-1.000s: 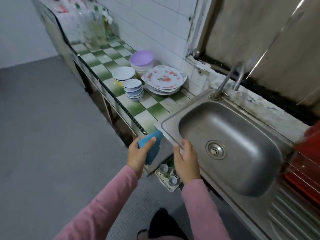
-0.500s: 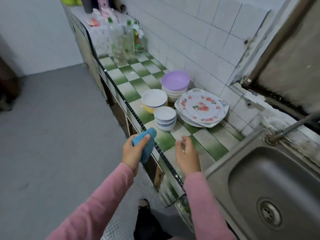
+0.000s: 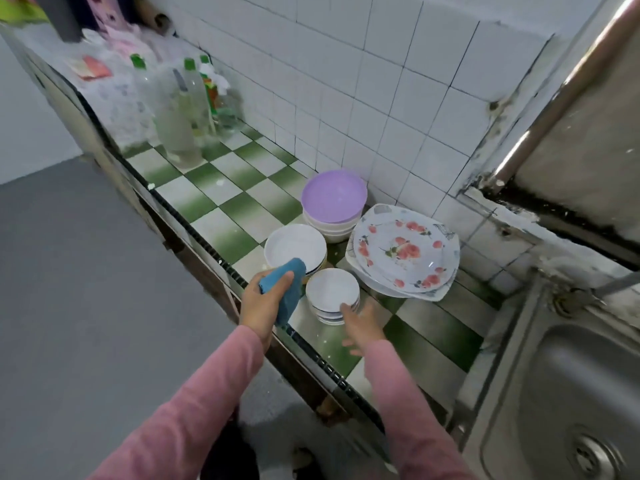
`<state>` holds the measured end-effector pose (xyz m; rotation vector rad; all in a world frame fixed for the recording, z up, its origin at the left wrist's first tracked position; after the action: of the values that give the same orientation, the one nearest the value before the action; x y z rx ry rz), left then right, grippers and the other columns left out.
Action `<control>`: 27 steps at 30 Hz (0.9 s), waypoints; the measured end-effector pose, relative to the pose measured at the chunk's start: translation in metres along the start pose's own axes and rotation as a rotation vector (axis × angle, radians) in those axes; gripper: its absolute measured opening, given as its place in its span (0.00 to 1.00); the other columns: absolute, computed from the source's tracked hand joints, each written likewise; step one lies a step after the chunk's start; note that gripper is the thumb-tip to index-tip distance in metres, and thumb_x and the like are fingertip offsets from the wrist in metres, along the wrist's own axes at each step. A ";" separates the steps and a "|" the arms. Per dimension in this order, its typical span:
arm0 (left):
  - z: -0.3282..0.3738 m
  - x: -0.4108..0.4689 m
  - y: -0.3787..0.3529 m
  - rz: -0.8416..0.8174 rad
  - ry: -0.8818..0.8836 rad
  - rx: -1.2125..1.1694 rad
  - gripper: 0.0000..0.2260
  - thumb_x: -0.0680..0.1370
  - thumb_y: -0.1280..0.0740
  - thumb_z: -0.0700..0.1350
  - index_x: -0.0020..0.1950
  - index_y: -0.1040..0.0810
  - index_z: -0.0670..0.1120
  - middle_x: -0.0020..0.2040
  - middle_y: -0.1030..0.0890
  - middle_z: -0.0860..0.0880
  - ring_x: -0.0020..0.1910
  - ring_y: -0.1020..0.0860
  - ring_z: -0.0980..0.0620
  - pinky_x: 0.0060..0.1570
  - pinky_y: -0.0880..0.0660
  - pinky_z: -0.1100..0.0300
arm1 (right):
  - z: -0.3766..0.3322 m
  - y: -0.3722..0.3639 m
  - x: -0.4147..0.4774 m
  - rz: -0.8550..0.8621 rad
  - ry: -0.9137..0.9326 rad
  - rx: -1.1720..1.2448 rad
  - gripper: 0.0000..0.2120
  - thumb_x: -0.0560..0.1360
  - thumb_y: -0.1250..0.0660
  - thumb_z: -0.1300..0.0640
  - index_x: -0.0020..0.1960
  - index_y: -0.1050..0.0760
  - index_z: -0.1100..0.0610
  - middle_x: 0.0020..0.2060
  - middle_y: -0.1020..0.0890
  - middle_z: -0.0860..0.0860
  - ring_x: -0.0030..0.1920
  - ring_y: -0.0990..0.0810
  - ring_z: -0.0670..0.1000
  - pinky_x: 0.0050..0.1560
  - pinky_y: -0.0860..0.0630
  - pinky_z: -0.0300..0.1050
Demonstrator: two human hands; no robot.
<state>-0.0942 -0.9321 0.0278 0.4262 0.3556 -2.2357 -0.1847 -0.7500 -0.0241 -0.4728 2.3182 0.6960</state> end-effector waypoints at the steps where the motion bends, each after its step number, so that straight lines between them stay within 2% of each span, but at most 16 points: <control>1: 0.003 0.013 -0.002 -0.030 0.016 0.018 0.10 0.74 0.26 0.50 0.52 0.23 0.50 0.55 0.19 0.43 0.52 0.20 0.43 0.48 0.21 0.51 | 0.000 -0.007 0.004 0.021 -0.030 0.039 0.37 0.79 0.37 0.41 0.80 0.56 0.42 0.73 0.31 0.57 0.62 0.22 0.62 0.59 0.21 0.58; 3: 0.009 0.033 -0.007 -0.091 0.046 0.062 0.11 0.74 0.26 0.51 0.52 0.22 0.50 0.54 0.19 0.44 0.53 0.20 0.42 0.51 0.20 0.48 | -0.004 -0.017 0.004 0.077 -0.080 0.080 0.37 0.80 0.37 0.42 0.79 0.56 0.40 0.71 0.30 0.57 0.61 0.21 0.61 0.59 0.21 0.57; 5: 0.016 0.051 -0.011 -0.177 0.081 0.104 0.11 0.74 0.27 0.51 0.53 0.22 0.50 0.54 0.19 0.44 0.53 0.20 0.42 0.55 0.21 0.45 | -0.010 -0.025 0.006 0.142 -0.123 0.102 0.34 0.81 0.38 0.44 0.80 0.52 0.45 0.72 0.31 0.56 0.66 0.25 0.62 0.64 0.24 0.56; 7: 0.024 0.064 -0.014 -0.255 0.100 0.140 0.10 0.75 0.27 0.50 0.52 0.23 0.49 0.53 0.19 0.44 0.52 0.20 0.44 0.55 0.21 0.46 | -0.014 -0.030 0.006 0.207 -0.147 0.138 0.31 0.82 0.39 0.48 0.80 0.49 0.49 0.72 0.31 0.57 0.67 0.27 0.62 0.62 0.24 0.51; 8: 0.028 0.070 -0.015 -0.282 0.101 0.154 0.09 0.75 0.27 0.49 0.52 0.23 0.49 0.53 0.19 0.44 0.51 0.20 0.44 0.54 0.21 0.48 | -0.016 -0.032 0.006 0.242 -0.157 0.150 0.30 0.82 0.39 0.50 0.80 0.49 0.49 0.71 0.30 0.57 0.63 0.25 0.61 0.60 0.23 0.51; 10: 0.035 0.082 -0.017 -0.331 0.107 0.186 0.10 0.75 0.27 0.48 0.52 0.23 0.48 0.54 0.19 0.43 0.52 0.20 0.44 0.52 0.20 0.50 | -0.019 -0.033 0.005 0.305 -0.161 0.163 0.29 0.82 0.40 0.53 0.79 0.48 0.49 0.66 0.27 0.58 0.49 0.22 0.56 0.50 0.20 0.49; 12: 0.039 0.092 -0.017 -0.384 0.114 0.210 0.10 0.75 0.27 0.48 0.52 0.23 0.48 0.55 0.19 0.42 0.54 0.20 0.43 0.52 0.20 0.50 | -0.021 -0.035 0.005 0.352 -0.160 0.150 0.29 0.82 0.41 0.56 0.79 0.47 0.48 0.63 0.25 0.58 0.38 0.27 0.49 0.36 0.25 0.43; 13: 0.041 0.096 -0.018 -0.412 0.114 0.218 0.10 0.75 0.27 0.47 0.52 0.24 0.48 0.56 0.19 0.42 0.55 0.20 0.42 0.53 0.20 0.49 | -0.022 -0.035 0.006 0.373 -0.160 0.138 0.29 0.81 0.42 0.57 0.79 0.47 0.49 0.64 0.25 0.58 0.38 0.28 0.49 0.35 0.29 0.43; 15: 0.045 0.103 -0.020 -0.465 0.112 0.244 0.10 0.75 0.27 0.47 0.53 0.24 0.48 0.57 0.20 0.42 0.56 0.21 0.42 0.55 0.21 0.46 | -0.024 -0.036 0.005 0.404 -0.171 0.113 0.28 0.81 0.42 0.58 0.79 0.46 0.50 0.65 0.25 0.59 0.43 0.27 0.52 0.38 0.29 0.43; 16: 0.046 0.105 -0.022 -0.486 0.110 0.260 0.10 0.75 0.27 0.47 0.53 0.24 0.49 0.57 0.20 0.42 0.56 0.21 0.42 0.56 0.21 0.45 | -0.025 -0.036 0.004 0.410 -0.179 0.099 0.28 0.81 0.43 0.58 0.79 0.45 0.50 0.65 0.26 0.60 0.45 0.28 0.54 0.37 0.30 0.42; 18: 0.045 0.109 -0.025 -0.513 0.117 0.291 0.11 0.75 0.27 0.48 0.54 0.24 0.49 0.58 0.20 0.43 0.57 0.21 0.42 0.56 0.21 0.45 | -0.028 -0.036 0.003 0.421 -0.186 0.089 0.27 0.81 0.43 0.59 0.79 0.44 0.50 0.64 0.26 0.60 0.44 0.28 0.53 0.31 0.32 0.40; 22: 0.043 0.112 -0.034 -0.544 0.130 0.332 0.11 0.75 0.27 0.49 0.55 0.24 0.50 0.56 0.20 0.46 0.55 0.21 0.45 0.52 0.21 0.49 | -0.028 -0.032 0.006 0.431 -0.194 0.097 0.24 0.80 0.44 0.60 0.76 0.40 0.51 0.53 0.28 0.56 0.35 0.27 0.50 0.28 0.28 0.41; 27: 0.039 0.115 -0.042 -0.528 0.142 0.331 0.11 0.75 0.27 0.48 0.55 0.24 0.49 0.54 0.20 0.46 0.54 0.22 0.45 0.56 0.22 0.46 | -0.028 -0.025 0.011 0.387 -0.201 0.067 0.23 0.79 0.44 0.60 0.74 0.37 0.52 0.55 0.25 0.57 0.41 0.20 0.57 0.34 0.20 0.46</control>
<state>-0.2047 -0.9983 0.0197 0.7365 0.1810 -2.8022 -0.1937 -0.7874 -0.0223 0.0811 2.2509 0.8017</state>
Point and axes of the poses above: each hand's wrist, its own x-axis towards the middle knuckle, its own y-axis out of the back of the hand, z = x × y, the point moved 6 cm from there along x, towards the middle knuckle
